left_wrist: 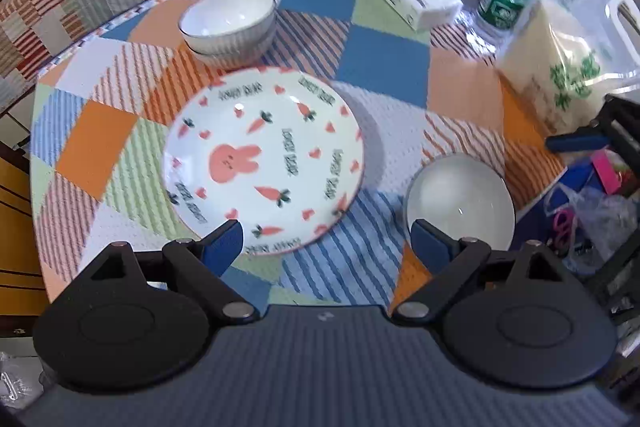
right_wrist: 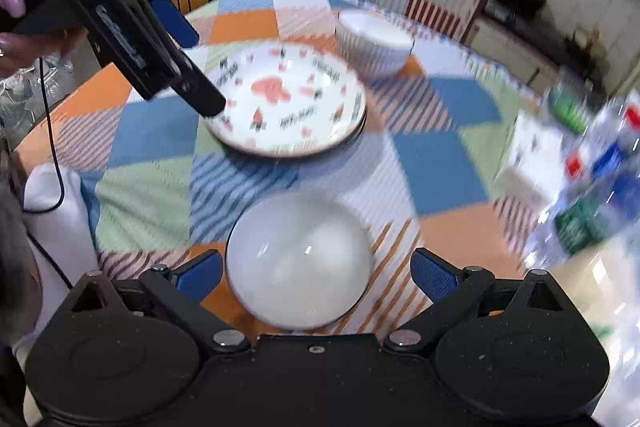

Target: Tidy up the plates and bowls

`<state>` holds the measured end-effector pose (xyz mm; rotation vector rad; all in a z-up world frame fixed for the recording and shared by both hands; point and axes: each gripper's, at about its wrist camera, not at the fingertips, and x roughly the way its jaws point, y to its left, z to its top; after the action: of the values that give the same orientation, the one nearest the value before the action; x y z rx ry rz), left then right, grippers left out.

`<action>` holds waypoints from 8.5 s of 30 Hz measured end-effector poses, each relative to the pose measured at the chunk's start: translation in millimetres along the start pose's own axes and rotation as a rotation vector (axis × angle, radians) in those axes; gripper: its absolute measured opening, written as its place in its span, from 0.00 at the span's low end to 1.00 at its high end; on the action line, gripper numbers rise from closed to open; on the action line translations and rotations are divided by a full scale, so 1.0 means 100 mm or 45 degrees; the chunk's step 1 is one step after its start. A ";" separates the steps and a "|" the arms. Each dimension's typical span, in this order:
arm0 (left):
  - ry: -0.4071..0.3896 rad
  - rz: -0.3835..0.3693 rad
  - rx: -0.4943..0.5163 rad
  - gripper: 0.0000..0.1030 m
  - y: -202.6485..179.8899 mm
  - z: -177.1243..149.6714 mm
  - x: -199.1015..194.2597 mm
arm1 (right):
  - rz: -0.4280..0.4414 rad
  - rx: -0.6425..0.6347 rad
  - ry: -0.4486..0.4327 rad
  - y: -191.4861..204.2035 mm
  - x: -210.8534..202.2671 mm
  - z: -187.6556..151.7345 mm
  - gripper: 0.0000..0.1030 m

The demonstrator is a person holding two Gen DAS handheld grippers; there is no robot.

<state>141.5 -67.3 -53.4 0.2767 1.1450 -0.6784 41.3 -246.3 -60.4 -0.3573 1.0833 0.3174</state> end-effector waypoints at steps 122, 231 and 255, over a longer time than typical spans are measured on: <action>-0.086 0.121 -0.329 0.19 1.60 1.77 1.25 | 0.045 -0.133 -0.057 -0.83 1.82 2.38 0.97; -0.289 -0.345 -0.580 0.42 1.41 0.53 -0.15 | 0.305 0.126 -0.500 -0.14 0.69 1.52 0.99; -0.199 -0.253 -0.603 0.42 1.18 -0.14 0.31 | 0.324 0.117 -0.376 0.26 1.01 0.96 0.99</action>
<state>212.1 20.0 -103.2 -0.2902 1.1546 -0.5703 151.0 -174.0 -113.2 -0.0849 0.8486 0.5272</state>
